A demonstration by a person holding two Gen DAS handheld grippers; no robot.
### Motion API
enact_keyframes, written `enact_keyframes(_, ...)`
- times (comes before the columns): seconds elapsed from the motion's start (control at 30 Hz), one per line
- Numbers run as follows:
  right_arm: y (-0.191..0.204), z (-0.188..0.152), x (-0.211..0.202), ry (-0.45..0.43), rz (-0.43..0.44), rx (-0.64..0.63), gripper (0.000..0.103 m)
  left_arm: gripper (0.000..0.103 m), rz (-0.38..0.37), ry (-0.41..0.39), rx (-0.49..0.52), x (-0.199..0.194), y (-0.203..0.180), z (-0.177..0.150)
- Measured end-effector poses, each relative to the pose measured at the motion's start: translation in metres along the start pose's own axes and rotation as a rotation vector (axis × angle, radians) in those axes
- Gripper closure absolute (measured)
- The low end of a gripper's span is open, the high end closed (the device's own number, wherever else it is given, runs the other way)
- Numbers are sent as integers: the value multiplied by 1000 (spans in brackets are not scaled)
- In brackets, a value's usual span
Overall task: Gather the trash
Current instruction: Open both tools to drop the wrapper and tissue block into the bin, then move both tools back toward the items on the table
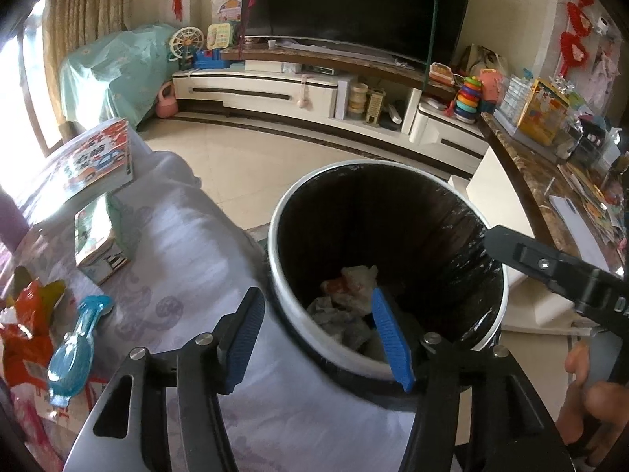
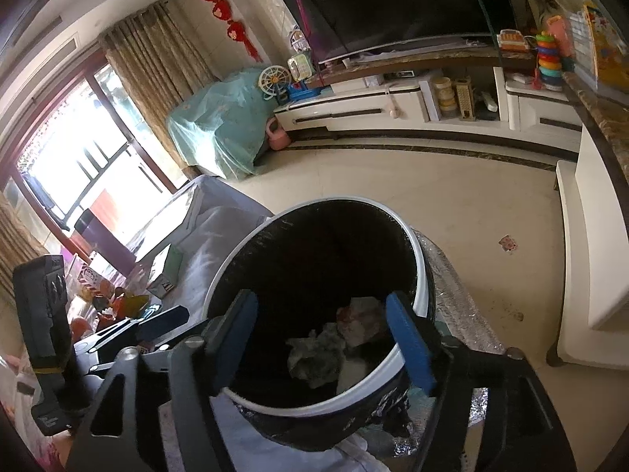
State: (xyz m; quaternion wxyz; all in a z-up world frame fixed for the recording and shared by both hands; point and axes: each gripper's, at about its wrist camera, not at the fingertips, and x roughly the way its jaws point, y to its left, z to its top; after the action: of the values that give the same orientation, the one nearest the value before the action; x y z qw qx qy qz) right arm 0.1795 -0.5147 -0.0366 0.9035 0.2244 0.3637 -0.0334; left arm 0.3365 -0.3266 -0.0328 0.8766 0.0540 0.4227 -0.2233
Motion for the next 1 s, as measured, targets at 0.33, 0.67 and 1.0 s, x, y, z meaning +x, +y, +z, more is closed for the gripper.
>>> enact_keyframes(0.33, 22, -20, -16, -10, 34, -14, 20, 40, 9, -8, -69, -30, 21, -40)
enact_keyframes(0.67, 69, -51, -28, -32, 67, -102, 11, 40, 28, -42, -157, -80, 58, -90)
enact_keyframes(1.0, 108, -78, -23, 3, 114, -142, 9, 40, 80, -87, -213, -137, 93, -143)
